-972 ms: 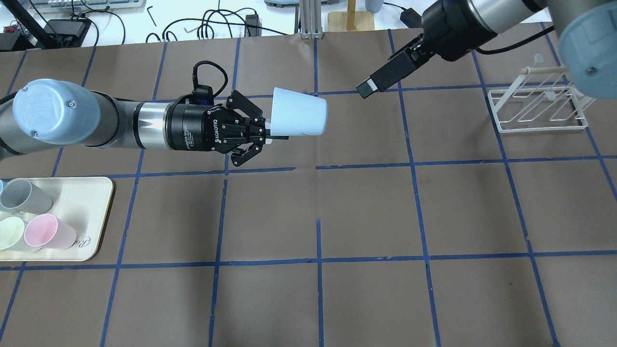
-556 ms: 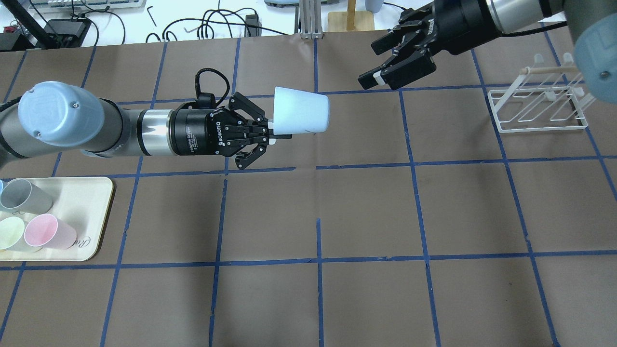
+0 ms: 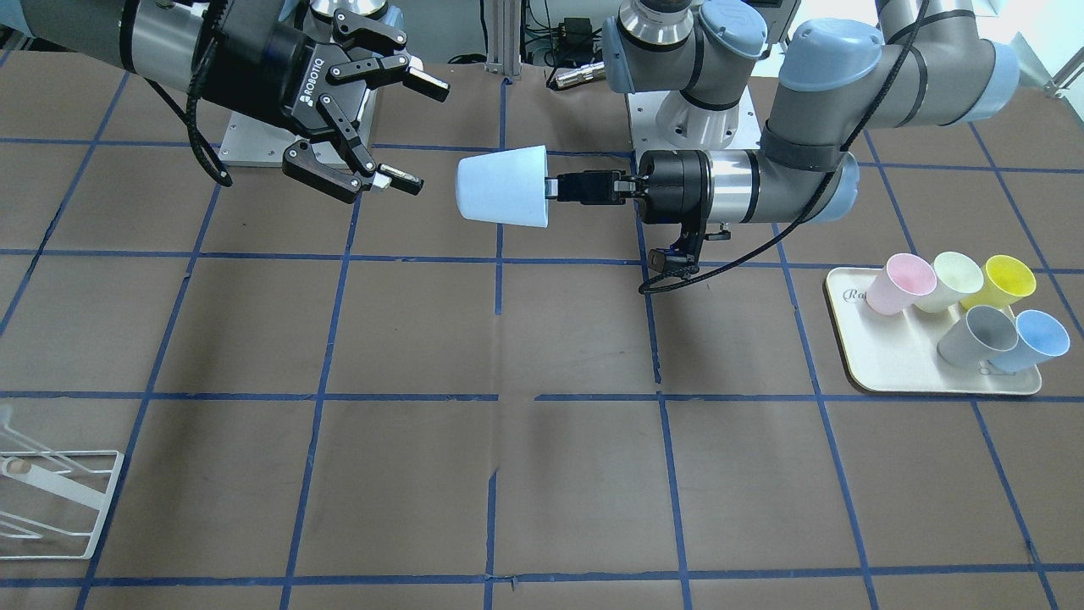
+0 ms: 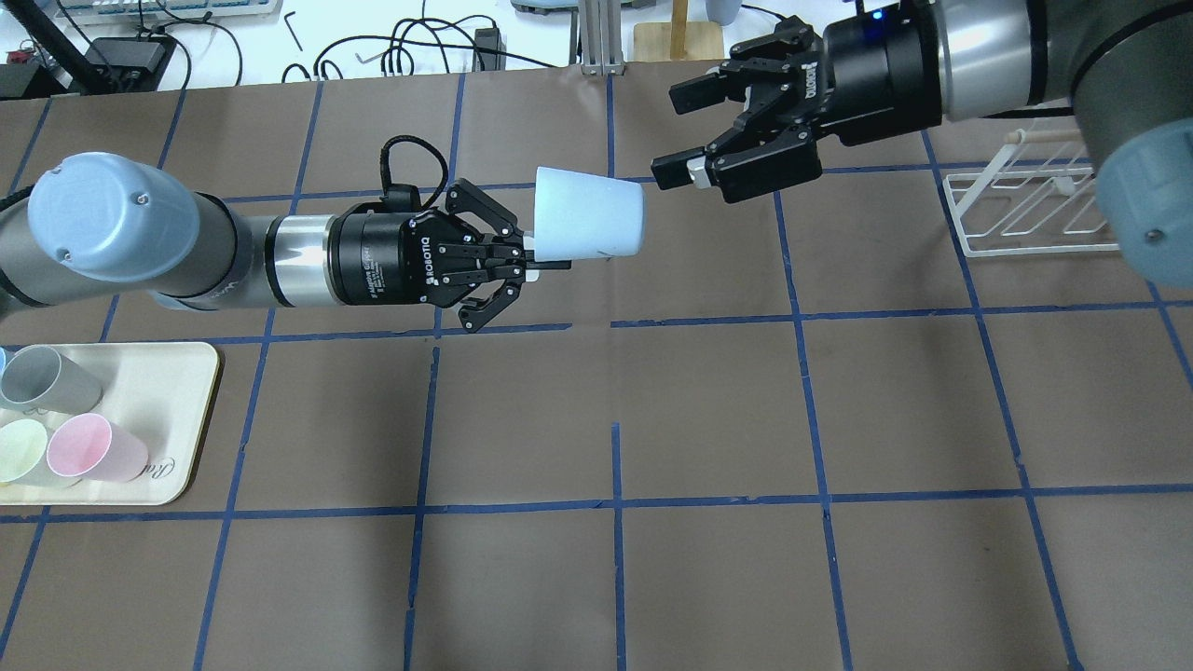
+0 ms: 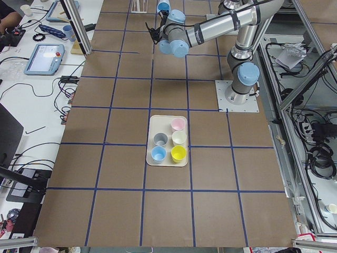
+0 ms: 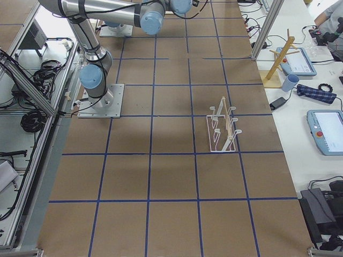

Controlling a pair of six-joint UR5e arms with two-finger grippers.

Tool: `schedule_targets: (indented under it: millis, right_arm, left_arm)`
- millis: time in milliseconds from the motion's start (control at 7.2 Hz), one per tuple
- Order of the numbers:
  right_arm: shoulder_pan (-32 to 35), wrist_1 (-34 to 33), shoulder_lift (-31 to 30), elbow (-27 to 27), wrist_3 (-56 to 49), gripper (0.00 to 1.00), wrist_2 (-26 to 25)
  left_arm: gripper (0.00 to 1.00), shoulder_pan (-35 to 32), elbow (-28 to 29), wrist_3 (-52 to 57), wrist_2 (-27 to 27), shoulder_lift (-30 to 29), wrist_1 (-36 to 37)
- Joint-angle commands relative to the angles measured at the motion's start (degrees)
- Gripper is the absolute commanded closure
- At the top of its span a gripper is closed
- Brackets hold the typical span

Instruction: Transfer IKEA cup to right arm and place on rack

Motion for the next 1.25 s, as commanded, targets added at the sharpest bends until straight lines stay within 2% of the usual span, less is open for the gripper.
schedule_targets:
  millis: [0,556,1111]
  right_arm:
    - [0.1,-0.9,-0.1,3.7,2.1,0.0,0.1]
    - [0.8,-11.7,2.9,4.5,3.3,0.0,0.5]
    - [2.1,-11.9,2.5,5.9,12.4,0.0,2.6]
  left_arm:
    - [1.0,-0.1,0.0,-0.1,-0.9,0.4,-1.5]
    - [1.0,-1.4,0.0,0.0,-0.9,1.9,-5.1]
    - [1.0,-1.4,0.1,-0.1,-0.9,1.9,-5.1]
